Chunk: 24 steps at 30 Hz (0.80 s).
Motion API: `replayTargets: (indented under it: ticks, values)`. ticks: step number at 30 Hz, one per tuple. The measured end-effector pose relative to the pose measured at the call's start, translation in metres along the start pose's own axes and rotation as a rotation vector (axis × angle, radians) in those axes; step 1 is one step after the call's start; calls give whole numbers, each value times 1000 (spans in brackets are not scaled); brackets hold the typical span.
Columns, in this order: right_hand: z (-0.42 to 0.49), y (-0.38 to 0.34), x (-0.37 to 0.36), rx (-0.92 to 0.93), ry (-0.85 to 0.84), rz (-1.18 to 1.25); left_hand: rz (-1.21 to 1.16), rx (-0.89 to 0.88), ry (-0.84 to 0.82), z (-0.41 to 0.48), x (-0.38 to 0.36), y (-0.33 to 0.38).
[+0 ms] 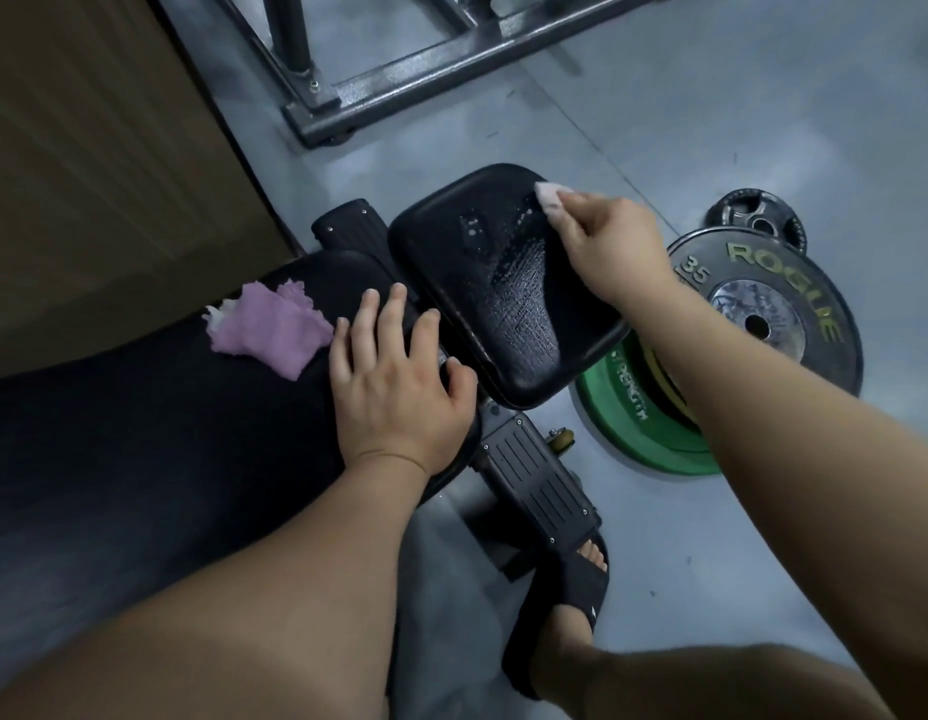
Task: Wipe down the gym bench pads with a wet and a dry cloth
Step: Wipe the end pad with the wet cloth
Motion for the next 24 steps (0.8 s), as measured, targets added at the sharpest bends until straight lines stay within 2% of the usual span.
replayTargets:
  ticks: [5, 10, 14, 22, 24]
  values:
    - [-33, 10, 17, -33, 7, -101, -14, 12, -7, 2, 2, 1]
    - [22, -8, -11, -8, -14, -82, -7, 0, -2, 1, 1, -1]
    - [55, -28, -33, 67, -25, -40, -4, 4, -8, 1, 0, 0]
    - [-6, -11, -14, 283, -28, -117, -26, 4, 8, 1, 1, -1]
    - [2, -14, -17, 307, -32, -152, -22, 3, 6, 1, 1, 0]
Point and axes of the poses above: each hand's wrist, its own z-axis towards the middle knuckle, its own x-axis out of the back of the hand, y = z × x, the point moved 2 cm from there along z, towards the middle knuckle, and after that the axes turned 9 degrees about y, right-handed, at the moved point
